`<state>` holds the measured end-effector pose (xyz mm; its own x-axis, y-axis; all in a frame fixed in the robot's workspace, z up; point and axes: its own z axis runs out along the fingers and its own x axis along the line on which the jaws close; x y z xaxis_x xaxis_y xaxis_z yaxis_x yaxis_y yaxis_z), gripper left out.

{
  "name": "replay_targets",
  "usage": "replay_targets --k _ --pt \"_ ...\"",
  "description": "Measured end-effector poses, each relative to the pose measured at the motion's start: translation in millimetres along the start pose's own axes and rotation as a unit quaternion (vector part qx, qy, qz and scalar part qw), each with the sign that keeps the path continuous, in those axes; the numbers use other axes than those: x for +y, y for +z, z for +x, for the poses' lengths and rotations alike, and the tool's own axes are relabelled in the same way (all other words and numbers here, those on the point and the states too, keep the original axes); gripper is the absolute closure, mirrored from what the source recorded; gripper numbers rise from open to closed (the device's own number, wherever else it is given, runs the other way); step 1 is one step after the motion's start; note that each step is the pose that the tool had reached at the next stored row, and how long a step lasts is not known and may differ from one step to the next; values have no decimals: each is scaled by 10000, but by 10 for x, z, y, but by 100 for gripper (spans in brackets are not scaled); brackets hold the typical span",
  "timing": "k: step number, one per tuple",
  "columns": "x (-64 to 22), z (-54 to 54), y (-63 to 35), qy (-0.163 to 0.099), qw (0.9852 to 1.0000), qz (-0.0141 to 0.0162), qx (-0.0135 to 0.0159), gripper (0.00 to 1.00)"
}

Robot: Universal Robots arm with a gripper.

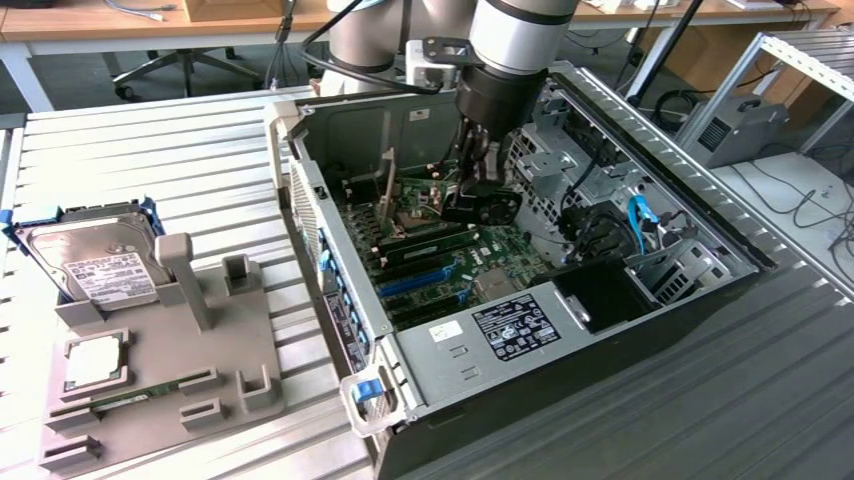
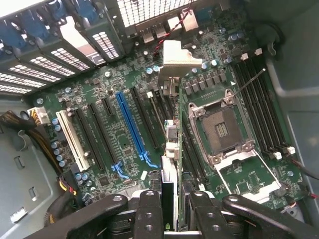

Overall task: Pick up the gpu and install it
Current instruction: 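Insert the gpu into the slot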

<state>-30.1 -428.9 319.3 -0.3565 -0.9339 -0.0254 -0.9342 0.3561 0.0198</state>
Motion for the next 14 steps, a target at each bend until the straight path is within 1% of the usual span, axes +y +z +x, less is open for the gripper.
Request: replay_targets --k 6,7,8,9,10,11,13,14 --pt "0 0 0 -128 9999 -3 2 74" --pt "0 0 0 -324 9995 -8 6 74" --pt "0 0 0 -423 9991 -11 8 74" --pt "0 0 0 -608 9981 -15 12 74" --pt "0 0 0 -857 9963 -22 17 74" --pt "0 0 0 -972 9953 -25 19 74" --pt "0 0 0 -1322 9912 -34 26 74" --pt "0 0 0 -1437 9896 -36 28 74"
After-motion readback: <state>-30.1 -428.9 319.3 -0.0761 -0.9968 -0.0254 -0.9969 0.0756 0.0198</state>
